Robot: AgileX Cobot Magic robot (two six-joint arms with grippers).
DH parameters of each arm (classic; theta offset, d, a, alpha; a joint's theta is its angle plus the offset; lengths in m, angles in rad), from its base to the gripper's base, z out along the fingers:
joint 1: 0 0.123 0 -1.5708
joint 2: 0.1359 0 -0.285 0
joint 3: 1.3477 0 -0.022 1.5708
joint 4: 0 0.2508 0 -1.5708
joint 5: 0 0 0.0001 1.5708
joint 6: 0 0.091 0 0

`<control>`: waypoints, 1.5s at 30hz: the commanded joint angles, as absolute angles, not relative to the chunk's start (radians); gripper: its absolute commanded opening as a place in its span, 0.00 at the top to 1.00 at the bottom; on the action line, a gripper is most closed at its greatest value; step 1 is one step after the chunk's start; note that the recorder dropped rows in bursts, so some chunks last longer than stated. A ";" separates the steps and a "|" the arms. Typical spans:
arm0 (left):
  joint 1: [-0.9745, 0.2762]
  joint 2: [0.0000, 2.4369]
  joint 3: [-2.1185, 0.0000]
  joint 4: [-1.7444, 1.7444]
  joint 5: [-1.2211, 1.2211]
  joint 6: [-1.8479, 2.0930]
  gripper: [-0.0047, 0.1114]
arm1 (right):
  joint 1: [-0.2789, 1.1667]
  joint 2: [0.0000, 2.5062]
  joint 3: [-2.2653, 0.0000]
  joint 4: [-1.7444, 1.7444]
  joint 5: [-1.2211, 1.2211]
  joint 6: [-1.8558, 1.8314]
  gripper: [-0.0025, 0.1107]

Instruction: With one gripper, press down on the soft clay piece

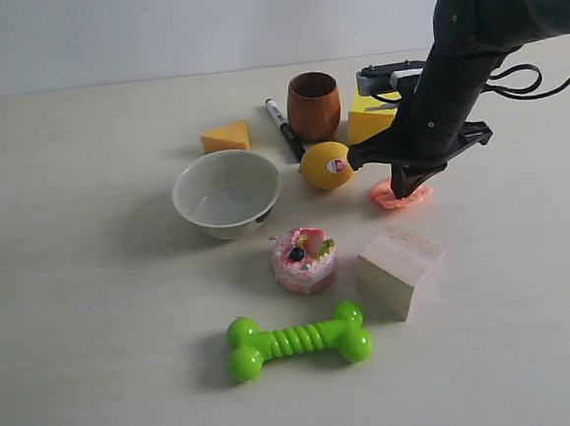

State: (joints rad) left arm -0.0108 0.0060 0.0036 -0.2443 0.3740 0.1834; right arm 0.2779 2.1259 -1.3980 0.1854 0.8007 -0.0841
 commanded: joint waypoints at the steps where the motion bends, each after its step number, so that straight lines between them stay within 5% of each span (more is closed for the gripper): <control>1: -0.007 0.000 0.000 -0.246 0.365 0.182 0.96 | 0.280 2.128 -1.395 0.174 0.782 -0.085 0.98; 13: -0.007 0.000 0.000 -0.246 0.365 0.182 0.96 | 0.280 1.886 -1.379 0.176 0.742 -0.087 0.98; 19: -0.007 0.000 0.000 -0.246 0.365 0.182 0.96 | 0.280 1.507 -1.008 0.282 0.452 -0.176 0.98; 23: -0.007 0.000 0.000 -0.246 0.365 0.182 0.96 | 0.280 1.312 -0.893 0.290 0.493 -0.167 0.98; 45: -0.007 0.000 0.000 -0.246 0.365 0.182 0.96 | 0.254 1.118 -0.884 0.095 0.508 0.000 0.98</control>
State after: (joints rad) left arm -0.0108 0.0060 0.0036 -0.2443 0.3740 0.1834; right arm 0.2755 1.1530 -0.8950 0.1581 0.5252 -0.0751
